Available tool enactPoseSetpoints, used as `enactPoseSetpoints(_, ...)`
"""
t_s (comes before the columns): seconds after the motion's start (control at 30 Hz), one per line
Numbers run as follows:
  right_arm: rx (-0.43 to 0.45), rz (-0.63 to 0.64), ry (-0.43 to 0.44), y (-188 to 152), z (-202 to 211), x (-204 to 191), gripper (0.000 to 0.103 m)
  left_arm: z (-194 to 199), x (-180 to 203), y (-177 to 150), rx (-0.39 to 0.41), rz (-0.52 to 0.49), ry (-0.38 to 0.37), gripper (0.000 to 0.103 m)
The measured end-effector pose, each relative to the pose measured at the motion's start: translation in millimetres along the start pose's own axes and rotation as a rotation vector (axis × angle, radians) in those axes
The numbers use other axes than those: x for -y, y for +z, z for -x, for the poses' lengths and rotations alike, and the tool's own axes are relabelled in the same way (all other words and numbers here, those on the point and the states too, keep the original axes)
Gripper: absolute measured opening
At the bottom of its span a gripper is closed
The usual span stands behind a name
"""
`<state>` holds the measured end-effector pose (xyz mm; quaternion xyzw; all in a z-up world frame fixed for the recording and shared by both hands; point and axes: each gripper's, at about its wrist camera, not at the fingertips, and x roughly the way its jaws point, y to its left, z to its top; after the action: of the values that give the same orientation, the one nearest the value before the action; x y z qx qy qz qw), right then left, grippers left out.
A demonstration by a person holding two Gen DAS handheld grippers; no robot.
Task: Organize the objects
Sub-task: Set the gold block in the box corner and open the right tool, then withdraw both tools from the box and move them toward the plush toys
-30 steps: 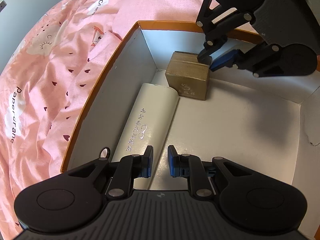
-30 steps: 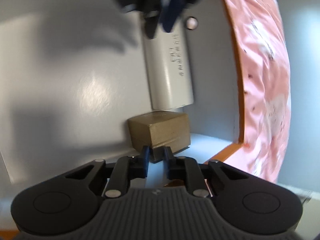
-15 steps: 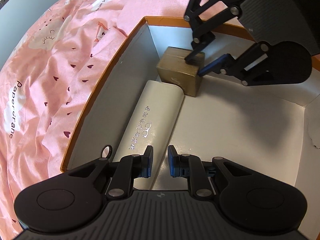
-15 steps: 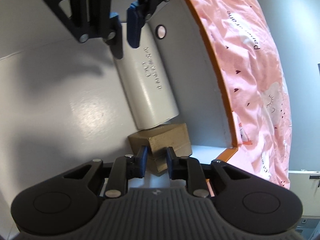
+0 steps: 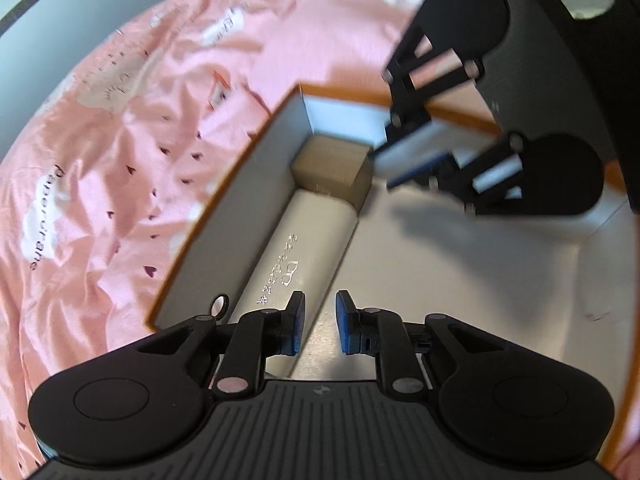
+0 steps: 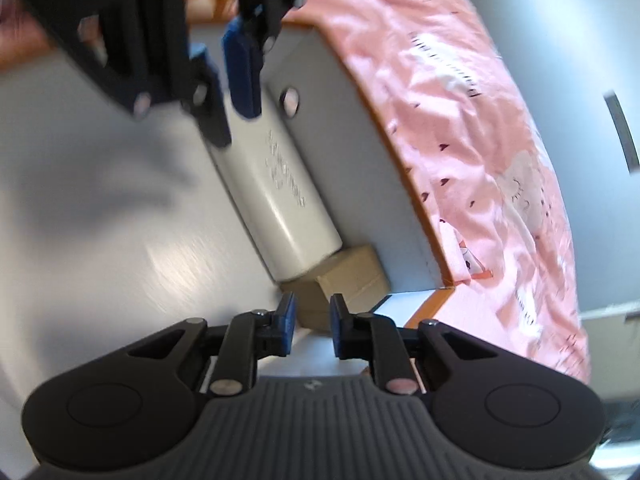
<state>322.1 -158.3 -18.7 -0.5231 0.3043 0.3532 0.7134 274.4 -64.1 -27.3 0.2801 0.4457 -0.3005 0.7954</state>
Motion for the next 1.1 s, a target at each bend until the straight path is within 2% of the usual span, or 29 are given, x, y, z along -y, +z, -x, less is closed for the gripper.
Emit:
enactPoseSetpoints(0.1,0.074,-0.153,0.011,8,31,-1,0.02,31,6,-6,0.043,0.026,0.018,0.026)
enactPoseSetpoints(0.13,0.104,-0.209,0.013,11,43,-3,0.024,43,8,-8,0.062,0.035,0.024,0.026)
enactPoseSetpoints(0.23,0.201,-0.366,0.033,19,73,-10,0.025,74,14,-19,0.104,0.091,0.033,0.029)
enactPoseSetpoints(0.33,0.274,-0.5,0.057,25,97,-24,0.025,100,11,-33,0.131,0.196,0.063,0.031)
enactPoseSetpoints(0.43,0.319,-0.596,0.105,33,117,-43,0.025,124,7,-59,0.124,0.376,0.083,0.031)
enactPoseSetpoints(0.6,0.341,-0.734,0.212,48,126,-79,0.025,141,-2,-120,0.137,0.699,0.086,0.031)
enactPoseSetpoints(0.7,0.356,-0.804,0.28,58,128,-103,0.025,139,-3,-154,0.139,0.854,0.098,0.031)
enactPoseSetpoints(0.8,0.36,-0.839,0.297,69,124,-125,0.025,138,-2,-182,0.152,0.993,0.079,0.031)
enactPoseSetpoints(0.9,0.348,-0.848,0.296,79,116,-140,0.025,136,-2,-202,0.179,1.083,0.062,0.031)
enactPoseSetpoints(1.1,0.302,-0.865,0.289,90,97,-140,0.025,129,-16,-215,0.238,1.159,0.079,0.031)
